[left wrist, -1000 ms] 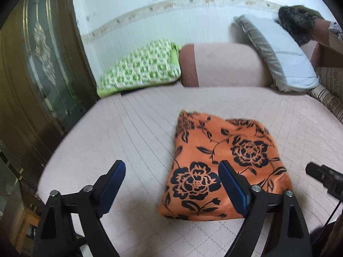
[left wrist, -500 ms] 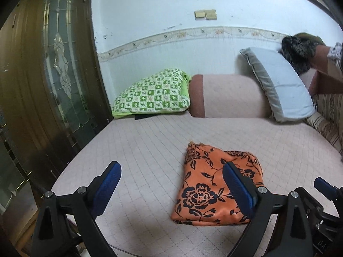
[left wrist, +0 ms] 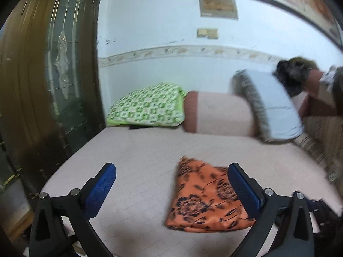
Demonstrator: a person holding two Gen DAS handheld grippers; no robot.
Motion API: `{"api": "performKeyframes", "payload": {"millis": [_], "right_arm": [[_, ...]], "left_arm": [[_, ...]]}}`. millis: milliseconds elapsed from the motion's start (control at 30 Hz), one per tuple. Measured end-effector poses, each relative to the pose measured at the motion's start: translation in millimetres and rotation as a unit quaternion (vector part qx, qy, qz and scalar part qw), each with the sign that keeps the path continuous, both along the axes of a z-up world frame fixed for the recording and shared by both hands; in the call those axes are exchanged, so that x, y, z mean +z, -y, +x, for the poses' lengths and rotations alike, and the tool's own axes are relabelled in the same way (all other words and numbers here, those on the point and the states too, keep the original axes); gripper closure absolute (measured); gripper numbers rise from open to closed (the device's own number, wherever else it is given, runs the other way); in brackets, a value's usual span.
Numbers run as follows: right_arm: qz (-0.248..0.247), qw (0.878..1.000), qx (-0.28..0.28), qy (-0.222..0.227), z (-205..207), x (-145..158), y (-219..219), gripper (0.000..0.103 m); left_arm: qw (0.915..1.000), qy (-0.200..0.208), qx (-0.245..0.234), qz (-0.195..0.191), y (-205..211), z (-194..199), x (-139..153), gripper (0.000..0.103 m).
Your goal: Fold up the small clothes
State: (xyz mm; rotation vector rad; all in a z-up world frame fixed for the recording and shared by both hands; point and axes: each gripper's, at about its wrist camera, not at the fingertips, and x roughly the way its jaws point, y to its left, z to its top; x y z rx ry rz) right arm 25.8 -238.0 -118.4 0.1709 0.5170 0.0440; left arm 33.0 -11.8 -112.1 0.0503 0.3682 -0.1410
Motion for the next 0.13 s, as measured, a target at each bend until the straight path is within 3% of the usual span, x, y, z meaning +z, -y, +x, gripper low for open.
{"api": "performKeyframes", "payload": {"millis": [133], "right_arm": [[0.007,1.0,-0.005,-0.003,3.0,-5.2,3.2,0.026]], "left_arm": [[1.0,-0.004,-0.005,0.0,4.1,1.4,1.7,0.0]]}}
